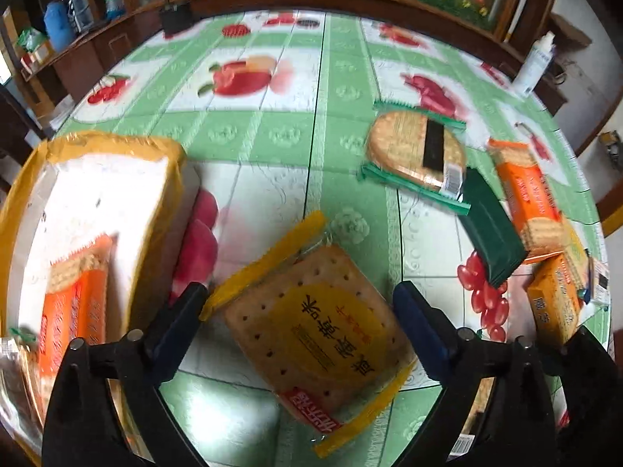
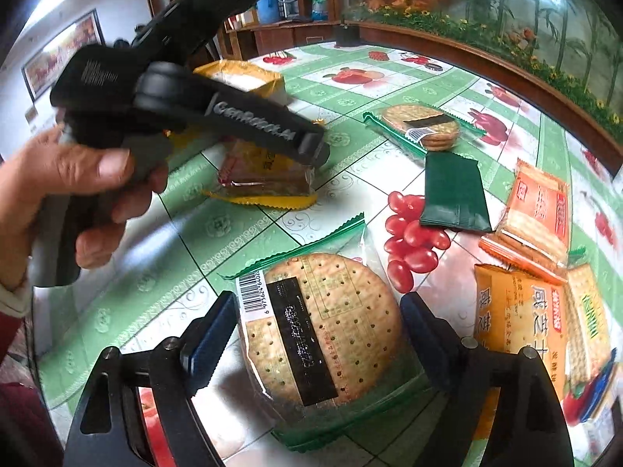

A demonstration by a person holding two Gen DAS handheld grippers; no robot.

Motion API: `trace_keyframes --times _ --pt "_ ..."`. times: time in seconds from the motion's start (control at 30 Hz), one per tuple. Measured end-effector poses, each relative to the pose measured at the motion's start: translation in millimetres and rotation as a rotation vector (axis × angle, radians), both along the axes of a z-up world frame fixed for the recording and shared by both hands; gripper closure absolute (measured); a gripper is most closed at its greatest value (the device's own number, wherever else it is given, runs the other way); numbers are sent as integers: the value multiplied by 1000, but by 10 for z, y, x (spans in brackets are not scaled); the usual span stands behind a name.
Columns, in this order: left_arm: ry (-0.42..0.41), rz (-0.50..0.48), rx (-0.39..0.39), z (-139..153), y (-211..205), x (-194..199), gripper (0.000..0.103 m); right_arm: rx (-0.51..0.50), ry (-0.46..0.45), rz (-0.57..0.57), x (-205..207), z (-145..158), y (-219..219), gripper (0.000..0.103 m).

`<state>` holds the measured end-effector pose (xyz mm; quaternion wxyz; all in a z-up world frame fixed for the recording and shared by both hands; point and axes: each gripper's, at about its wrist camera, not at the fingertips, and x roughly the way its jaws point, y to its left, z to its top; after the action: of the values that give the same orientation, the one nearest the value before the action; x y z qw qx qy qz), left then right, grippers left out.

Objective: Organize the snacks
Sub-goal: 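Carry both packs over the tray and lower them in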

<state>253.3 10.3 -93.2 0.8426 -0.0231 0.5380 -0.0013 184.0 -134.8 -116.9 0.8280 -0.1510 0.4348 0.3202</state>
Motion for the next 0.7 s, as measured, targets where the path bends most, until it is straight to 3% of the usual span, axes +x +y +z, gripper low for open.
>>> trace_keyframes --times 0.07,0.2,0.33,0.47,0.7 --pt "33 -9 19 -59 -70 3 0 -37 -21 1 -32 -22 52 16" --pt "-24 -24 23 -70 -144 -89 0 -23 -15 -16 -55 -34 74 14" --pt "-107 -58 34 -26 -124 -213 18 29 -1 -56 -63 7 -26 23" --pt "-152 -59 -26 30 2 -317 28 76 16 -95 -134 36 -154 24" --pt "-246 -71 -107 162 145 -699 28 178 18 -168 -405 118 -438 24"
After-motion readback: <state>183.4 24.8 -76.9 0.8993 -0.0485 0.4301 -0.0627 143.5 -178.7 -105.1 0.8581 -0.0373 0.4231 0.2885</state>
